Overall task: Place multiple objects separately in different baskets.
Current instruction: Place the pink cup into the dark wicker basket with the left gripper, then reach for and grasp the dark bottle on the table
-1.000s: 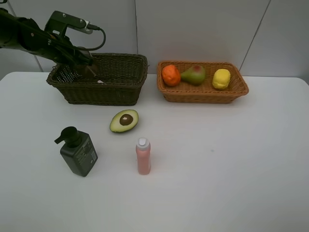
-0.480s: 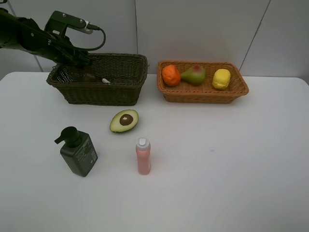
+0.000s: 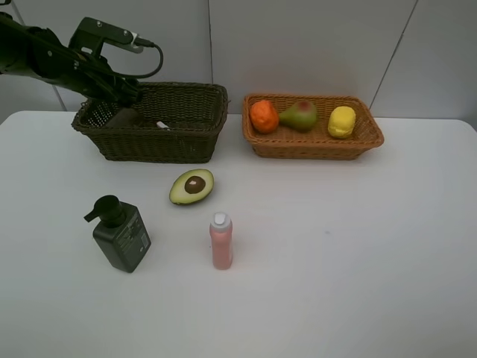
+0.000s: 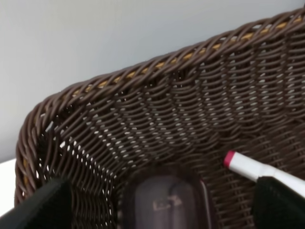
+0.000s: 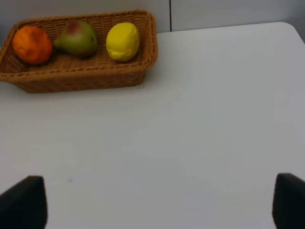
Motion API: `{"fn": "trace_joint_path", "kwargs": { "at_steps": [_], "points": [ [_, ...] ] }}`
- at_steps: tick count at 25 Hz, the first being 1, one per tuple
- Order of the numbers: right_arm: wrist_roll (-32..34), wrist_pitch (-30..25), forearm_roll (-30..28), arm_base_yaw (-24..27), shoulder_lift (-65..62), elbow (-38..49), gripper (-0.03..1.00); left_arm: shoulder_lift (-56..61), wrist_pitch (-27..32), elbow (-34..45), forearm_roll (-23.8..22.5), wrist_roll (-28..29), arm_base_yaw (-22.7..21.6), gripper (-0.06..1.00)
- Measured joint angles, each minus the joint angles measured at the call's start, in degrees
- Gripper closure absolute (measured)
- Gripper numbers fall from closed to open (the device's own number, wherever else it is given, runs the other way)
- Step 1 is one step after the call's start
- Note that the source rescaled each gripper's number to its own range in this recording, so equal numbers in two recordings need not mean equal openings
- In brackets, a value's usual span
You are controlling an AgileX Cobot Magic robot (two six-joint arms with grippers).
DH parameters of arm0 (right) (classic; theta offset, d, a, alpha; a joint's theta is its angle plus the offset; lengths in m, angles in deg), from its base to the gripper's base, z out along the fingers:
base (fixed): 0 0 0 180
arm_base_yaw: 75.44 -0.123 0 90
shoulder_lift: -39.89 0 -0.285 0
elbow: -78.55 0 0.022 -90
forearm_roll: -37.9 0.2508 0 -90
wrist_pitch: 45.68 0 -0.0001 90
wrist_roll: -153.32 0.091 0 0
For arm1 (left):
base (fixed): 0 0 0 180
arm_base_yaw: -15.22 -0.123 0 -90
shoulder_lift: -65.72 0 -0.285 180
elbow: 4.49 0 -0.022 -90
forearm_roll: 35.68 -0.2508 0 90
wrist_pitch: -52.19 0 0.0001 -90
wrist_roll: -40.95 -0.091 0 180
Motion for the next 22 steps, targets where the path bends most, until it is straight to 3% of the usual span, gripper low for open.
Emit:
{"fn": "trace_joint_path", "kwargs": {
  "at_steps": [10,16,22],
  "points": [
    [0.0,0.0,0.0,0.0,0.0,0.0,-0.03,7.33,6.15,0.81,0.0,0.05,0.0,-0.05],
    [0.0,0.0,0.0,0.0,0.0,0.0,-0.03,14.88,7.39,5.35,0.11,0.05,1.7,-0.05],
    [0.0,0.0,0.0,0.0,0.0,0.0,-0.03,21.35,16.18,6.37,0.21,0.49,5.3,-0.05]
  ]
}}
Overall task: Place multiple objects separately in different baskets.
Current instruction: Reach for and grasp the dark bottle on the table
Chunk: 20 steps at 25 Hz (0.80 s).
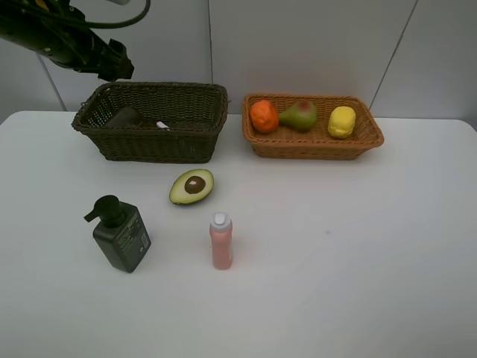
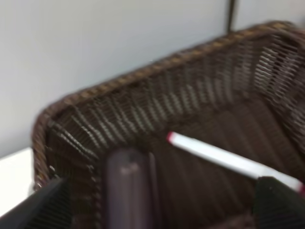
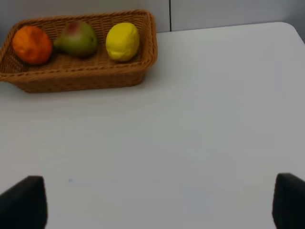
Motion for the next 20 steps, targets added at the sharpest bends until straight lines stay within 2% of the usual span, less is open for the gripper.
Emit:
{"fn": "trace_joint_path", "kwargs": {
  "at_steps": [3,10,15,20],
  "points": [
    [0.0,0.0,0.0,0.0,0.0,0.0,-0.03,2.54,5.68,0.0,0.47,2.87,2.08,-0.05],
    [0.0,0.0,0.0,0.0,0.0,0.0,-0.03,7.57,21.69,0.0,0.73,14.2,6.67,-0.05],
    [0.0,0.0,0.0,0.0,0.0,0.0,-0.03,8.46,33.62,0.0,2.37,17.68,9.82,-0.05],
    [0.0,0.0,0.0,0.0,0.0,0.0,-0.03,8.46,40.44,0.0,3.43,21.77,12.62,-0.05]
  ]
}}
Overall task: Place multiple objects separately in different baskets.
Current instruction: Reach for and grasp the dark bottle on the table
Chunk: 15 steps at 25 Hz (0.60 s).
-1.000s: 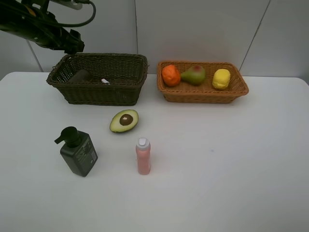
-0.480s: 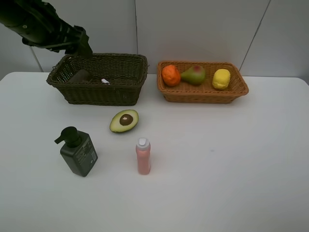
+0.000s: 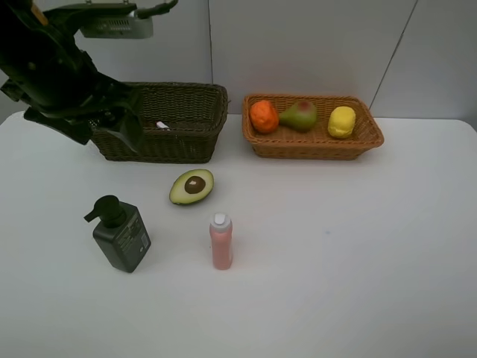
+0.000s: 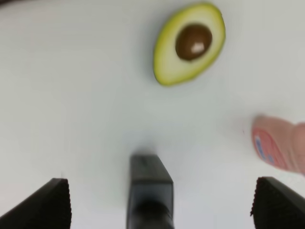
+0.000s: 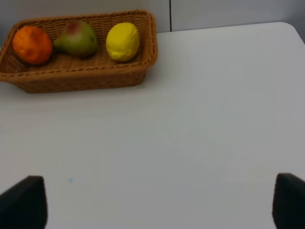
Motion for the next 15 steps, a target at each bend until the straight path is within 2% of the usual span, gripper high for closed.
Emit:
{"fn": "trace_joint_path", "kwargs": {
  "at_steps": [3,7,15],
  "points": [
    [0.0,0.0,0.0,0.0,0.0,0.0,-0.03,0.0,1.91,0.34,0.18,2.11,0.15,-0.05],
    [0.0,0.0,0.0,0.0,0.0,0.0,-0.03,0.06,1.88,4.46,0.18,3.0,0.15,-0.05],
    [0.0,0.0,0.0,0.0,0.0,0.0,-0.03,-1.65,-3.24,12.61,1.3,2.32,0.15,-0.05]
  ]
}}
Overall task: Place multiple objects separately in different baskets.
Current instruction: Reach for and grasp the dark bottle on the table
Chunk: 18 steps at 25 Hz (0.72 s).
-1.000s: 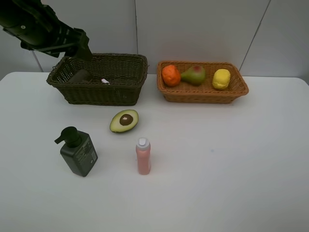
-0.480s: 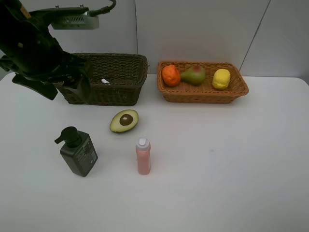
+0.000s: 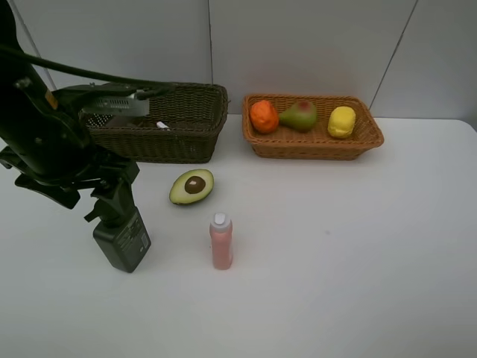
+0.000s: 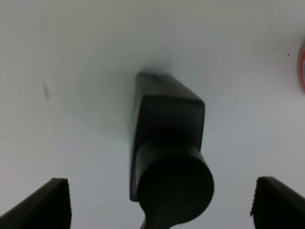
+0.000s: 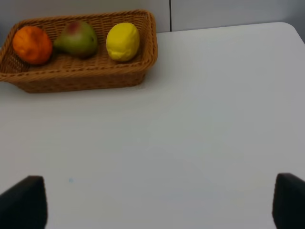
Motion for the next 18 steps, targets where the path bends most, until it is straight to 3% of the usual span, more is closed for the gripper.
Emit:
{"fn": "trace_joint_path", "kwargs": {
  "at_steps": [18],
  "points": [
    [0.0,0.0,0.0,0.0,0.0,0.0,-0.03,-13.55,-3.42,0.46,0.33,-2.29,0.0,-0.05]
  ]
}}
